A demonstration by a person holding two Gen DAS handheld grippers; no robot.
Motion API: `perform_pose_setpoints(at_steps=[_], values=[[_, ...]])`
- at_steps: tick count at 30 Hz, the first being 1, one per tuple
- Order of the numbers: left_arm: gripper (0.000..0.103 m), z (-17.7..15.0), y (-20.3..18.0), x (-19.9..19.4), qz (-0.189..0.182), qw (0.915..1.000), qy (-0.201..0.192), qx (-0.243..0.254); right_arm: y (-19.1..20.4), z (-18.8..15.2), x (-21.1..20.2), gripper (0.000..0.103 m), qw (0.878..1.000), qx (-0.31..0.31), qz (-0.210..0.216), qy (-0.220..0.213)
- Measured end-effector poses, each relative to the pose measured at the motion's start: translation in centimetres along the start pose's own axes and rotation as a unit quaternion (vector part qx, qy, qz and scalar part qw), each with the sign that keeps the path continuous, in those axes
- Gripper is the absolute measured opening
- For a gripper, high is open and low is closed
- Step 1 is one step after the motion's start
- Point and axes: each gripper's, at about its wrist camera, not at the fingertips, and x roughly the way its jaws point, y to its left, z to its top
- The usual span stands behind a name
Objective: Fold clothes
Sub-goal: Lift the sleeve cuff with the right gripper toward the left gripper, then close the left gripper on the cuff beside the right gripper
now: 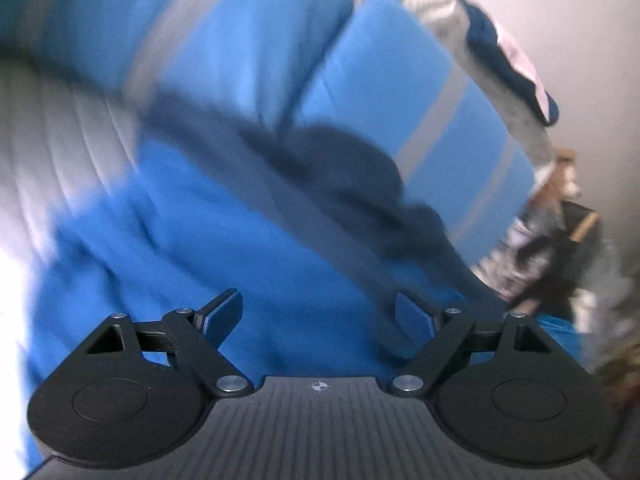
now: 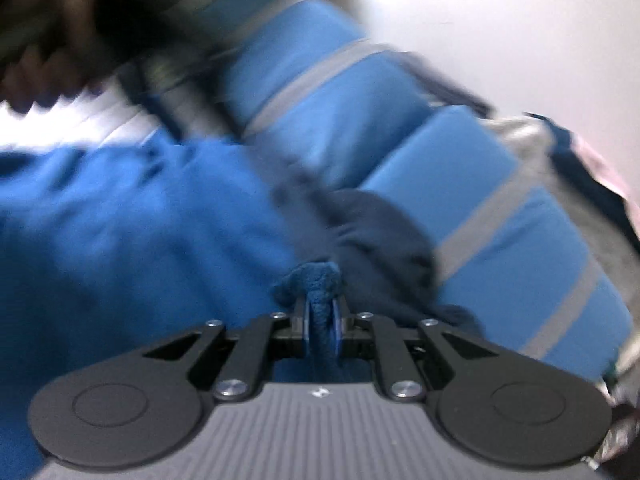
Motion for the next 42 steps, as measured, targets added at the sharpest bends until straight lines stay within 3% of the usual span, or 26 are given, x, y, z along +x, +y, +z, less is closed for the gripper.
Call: perform_pose_setpoints(at_steps=[3, 4, 6, 7, 8, 14, 17, 20, 23, 24, 27, 29, 32, 36, 38, 42], values=[[0.085, -1.0, 0.2, 2.2, -0.031, 0.9957, 0.060, -0.063, 2.9, -0.8, 0.7, 0.018, 0.999, -0.049, 0.008, 0.018], [0.085, -1.2, 0.3, 2.8, -0.039, 0.9929, 0.078, -0.081, 3.6, -1.1, 0.7, 0.038, 0.998, -0.060, 0.011, 0.022], [0.085, -1.8, 0.3, 3.8, -0.050, 0.9886, 0.097, -0.104, 4.3, -1.6, 0.2, 0.057, 0.997, -0.071, 0.015, 0.022], [0.085, -2.0, 0.3, 4.4, -0.055, 0.9863, 0.106, -0.114, 4.6, -1.8, -0.1, 0.072, 0.997, -0.075, 0.017, 0.021], [0.085, -2.2, 0.2, 5.0, -0.056, 0.9847, 0.113, -0.121, 4.8, -2.1, -0.5, 0.077, 0.996, -0.081, 0.017, 0.021], [0.084, -3.2, 0.0, 7.5, -0.086, 0.9719, 0.143, -0.166, 4.8, -3.4, -1.6, 0.080, 0.992, -0.116, -0.014, 0.035], [0.084, -3.7, 0.4, 8.8, -0.105, 0.9600, 0.154, -0.209, 4.0, -3.8, -2.2, 0.081, 0.994, -0.102, -0.025, 0.041], [0.082, -4.1, 0.8, 10.0, -0.108, 0.9486, 0.160, -0.251, 3.5, -4.1, -2.4, 0.081, 0.994, -0.096, -0.034, 0.041], [0.079, -4.1, 0.8, 10.7, -0.102, 0.9443, 0.162, -0.268, 3.5, -4.3, -2.0, 0.079, 0.993, -0.109, -0.028, 0.033], [0.079, -4.1, 0.6, 10.7, -0.097, 0.9463, 0.160, -0.264, 3.3, -4.2, -1.7, 0.079, 0.993, -0.108, -0.019, 0.031], [0.079, -3.8, -0.4, 10.7, -0.063, 0.9605, 0.157, -0.221, 1.2, -3.5, -0.7, 0.076, 0.996, -0.049, 0.062, 0.034], [0.079, -3.7, -0.9, 10.7, -0.047, 0.9675, 0.160, -0.190, -1.4, -3.1, 0.1, 0.074, 0.990, 0.021, 0.135, 0.036], [0.079, -3.9, -0.8, 10.6, -0.049, 0.9675, 0.164, -0.186, -4.9, -2.8, 1.6, 0.066, 0.977, 0.086, 0.192, 0.047], [0.079, -3.7, -0.1, 10.3, -0.051, 0.9657, 0.163, -0.195, -7.2, -2.6, 3.3, 0.063, 0.958, 0.093, 0.264, 0.068], [0.079, -3.6, 0.1, 10.3, -0.051, 0.9651, 0.164, -0.198, -7.9, -2.7, 4.1, 0.046, 0.948, 0.092, 0.296, 0.078], [0.079, -3.7, 0.3, 10.1, -0.054, 0.9640, 0.165, -0.201, -9.1, -2.8, 5.4, 0.028, 0.938, 0.108, 0.315, 0.091]])
